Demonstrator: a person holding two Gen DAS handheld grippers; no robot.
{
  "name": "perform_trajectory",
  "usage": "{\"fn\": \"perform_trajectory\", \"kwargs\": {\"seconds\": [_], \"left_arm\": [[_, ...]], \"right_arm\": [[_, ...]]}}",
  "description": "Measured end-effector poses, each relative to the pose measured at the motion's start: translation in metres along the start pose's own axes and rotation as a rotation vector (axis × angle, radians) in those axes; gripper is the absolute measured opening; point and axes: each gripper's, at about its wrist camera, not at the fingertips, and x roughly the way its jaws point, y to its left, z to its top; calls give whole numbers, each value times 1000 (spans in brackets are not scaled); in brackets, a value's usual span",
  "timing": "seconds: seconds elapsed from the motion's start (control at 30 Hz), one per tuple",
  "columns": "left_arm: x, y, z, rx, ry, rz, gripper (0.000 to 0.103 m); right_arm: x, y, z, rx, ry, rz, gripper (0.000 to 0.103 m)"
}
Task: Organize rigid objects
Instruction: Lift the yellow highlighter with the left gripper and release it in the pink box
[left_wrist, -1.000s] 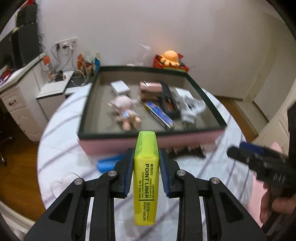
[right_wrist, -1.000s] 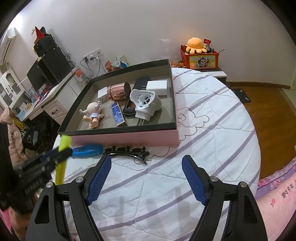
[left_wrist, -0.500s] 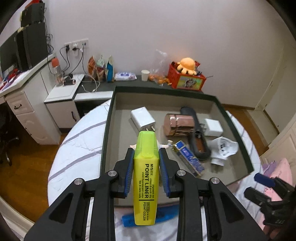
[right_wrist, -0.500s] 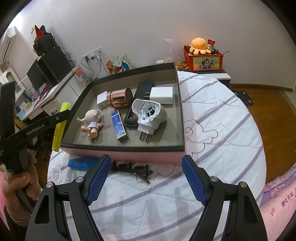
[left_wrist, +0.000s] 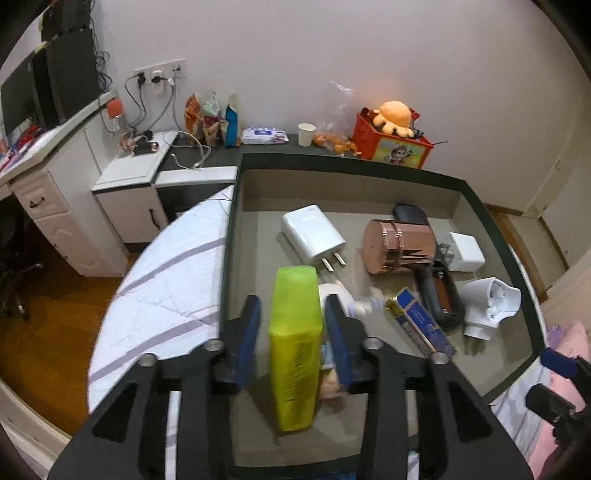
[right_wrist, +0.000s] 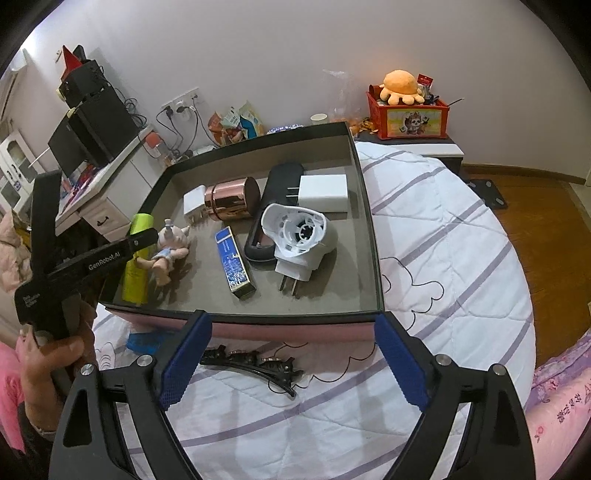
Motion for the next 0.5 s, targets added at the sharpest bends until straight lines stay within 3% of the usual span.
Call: {"fn": "perform_trajectory", "kwargs": {"seconds": [0.13, 0.2, 0.27, 0.37, 0.5], "left_arm": [[-3, -14, -6, 34, -3, 1, 69], [-12, -18, -9, 39, -25, 9, 85], [-27, -18, -14, 22, -65, 21, 92], [-47, -15, -20, 6, -100, 17, 96], [-69, -14, -37, 6, -112, 72, 99]], "right_arm": [[-2, 3, -3, -4, 1, 2, 91], [-4, 5, -5, -9, 0, 2, 92], [-9, 7, -7, -18, -9, 5, 91], [-14, 10, -11, -42, -9, 6, 92], [-17, 14, -19, -58, -4, 22, 92]]}}
